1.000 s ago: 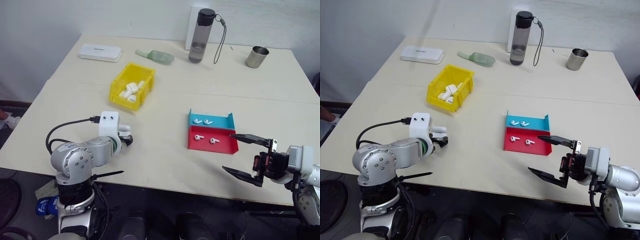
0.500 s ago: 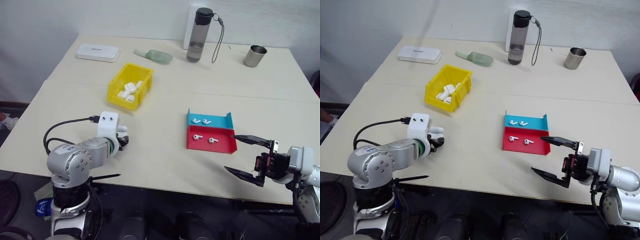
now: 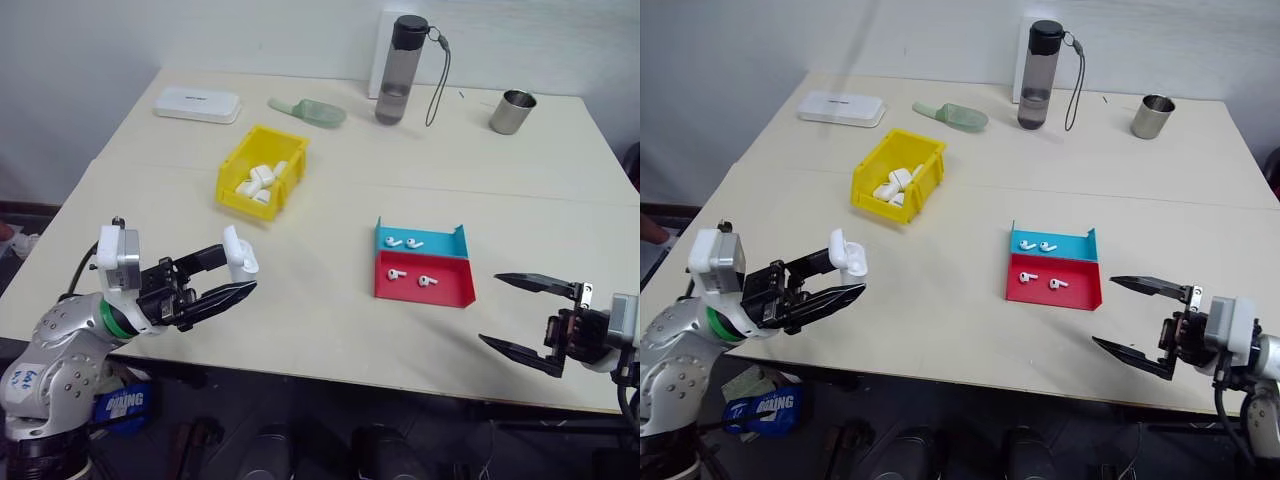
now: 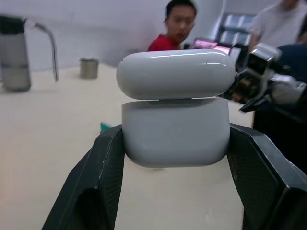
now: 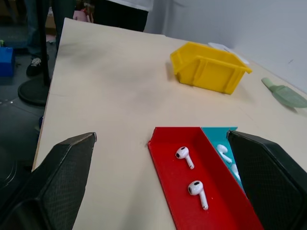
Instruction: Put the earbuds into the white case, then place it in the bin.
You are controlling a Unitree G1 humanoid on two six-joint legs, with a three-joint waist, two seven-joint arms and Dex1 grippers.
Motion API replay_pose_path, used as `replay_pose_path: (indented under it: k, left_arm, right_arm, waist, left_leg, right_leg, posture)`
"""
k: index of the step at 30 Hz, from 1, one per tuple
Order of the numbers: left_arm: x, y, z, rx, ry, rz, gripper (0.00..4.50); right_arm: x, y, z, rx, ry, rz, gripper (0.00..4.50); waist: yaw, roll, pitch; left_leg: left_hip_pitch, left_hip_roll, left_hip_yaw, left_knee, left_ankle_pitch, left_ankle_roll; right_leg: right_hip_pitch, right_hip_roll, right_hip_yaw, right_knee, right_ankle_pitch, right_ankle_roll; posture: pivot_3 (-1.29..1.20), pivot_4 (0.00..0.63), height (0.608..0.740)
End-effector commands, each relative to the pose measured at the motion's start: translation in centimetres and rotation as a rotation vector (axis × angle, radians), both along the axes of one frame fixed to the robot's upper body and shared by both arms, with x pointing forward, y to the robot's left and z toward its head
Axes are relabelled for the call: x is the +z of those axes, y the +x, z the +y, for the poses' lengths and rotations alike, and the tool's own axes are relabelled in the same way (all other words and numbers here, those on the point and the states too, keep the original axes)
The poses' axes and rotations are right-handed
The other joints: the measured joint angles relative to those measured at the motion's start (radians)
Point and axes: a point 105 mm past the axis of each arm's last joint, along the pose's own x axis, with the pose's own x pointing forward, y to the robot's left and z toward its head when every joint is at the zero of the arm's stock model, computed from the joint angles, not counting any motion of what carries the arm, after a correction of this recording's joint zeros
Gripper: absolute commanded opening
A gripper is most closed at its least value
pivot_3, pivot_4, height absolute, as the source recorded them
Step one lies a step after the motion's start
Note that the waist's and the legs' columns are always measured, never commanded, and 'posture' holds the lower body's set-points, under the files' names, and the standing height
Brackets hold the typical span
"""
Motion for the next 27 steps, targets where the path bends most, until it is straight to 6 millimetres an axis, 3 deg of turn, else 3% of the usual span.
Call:
replay_pose_path:
  k: [1,9,13,16,20,23,27]
  left_arm:
    - [-0.2,-0.2,-2.2,-0.123,-0.058,-0.051,2.76]
    - [-2.9,0.0,-6.0,-0.234,-0.138,-0.121,2.76]
    - [-3.6,-0.4,-6.9,-0.287,-0.118,-0.171,2.76]
    - [-3.5,-0.2,-6.8,-0.279,-0.121,-0.181,2.76]
    - [-3.2,-0.5,-6.4,-0.283,-0.158,-0.188,2.76]
    - [-3.4,-0.7,-6.3,-0.269,-0.16,-0.175,2.76]
    - [-3.6,-0.9,-6.5,-0.255,-0.166,-0.168,2.76]
  right_arm:
    - [0.3,-1.7,-0.1,-0.038,-0.007,-0.04,4.5]
    - [-3.7,-4.3,-2.5,-0.319,-0.069,0.05,4.5]
    - [-4.3,-3.8,-3.6,-0.398,-0.091,0.113,4.5]
    - [-2.7,-1.8,-2.5,-0.363,-0.093,0.153,4.5]
    - [0.0,0.3,0.5,-0.237,-0.132,0.229,4.5]
    - [2.3,2.5,3.9,-0.162,-0.201,0.312,4.5]
    - [2.1,4.7,5.1,-0.224,-0.43,0.402,4.5]
  waist:
    - [0.002,0.0,0.0]
    - [-0.005,0.0,0.0]
    - [-0.021,0.0,0.0]
    - [-0.031,0.001,0.0]
    - [-0.035,0.001,-0.001]
    - [-0.034,0.001,-0.001]
    - [-0.021,0.001,0.0]
  left_leg:
    - [0.0,0.0,0.0,0.0,0.0,0.001]
    - [-0.001,-0.001,0.001,0.001,-0.001,0.003]
    - [0.001,0.0,0.002,0.0,-0.001,0.002]
    - [0.001,0.0,0.002,0.0,0.0,0.002]
    - [0.002,0.001,0.002,0.0,0.001,0.001]
    - [0.002,0.002,0.001,0.0,0.001,0.001]
    - [-0.001,0.001,-0.001,0.0,0.001,0.001]
  right_leg:
    - [0.0,0.0,0.0,0.0,0.0,0.001]
    - [0.001,0.0,0.001,0.001,0.001,0.002]
    - [0.001,0.0,0.002,0.0,0.001,0.002]
    - [0.001,0.0,0.003,0.001,0.001,0.002]
    - [0.001,0.001,0.002,0.001,0.001,0.002]
    - [0.0,0.001,0.002,0.002,0.001,0.002]
    - [-0.003,0.0,0.0,0.001,0.001,0.002]
  posture:
    - [0.0,0.15,0.74]
    - [0.0,0.15,0.74]
    - [0.0,0.15,0.74]
    - [0.0,0.15,0.74]
    - [0.0,0.15,0.74]
    - [0.0,0.15,0.74]
    - [0.0,0.15,0.74]
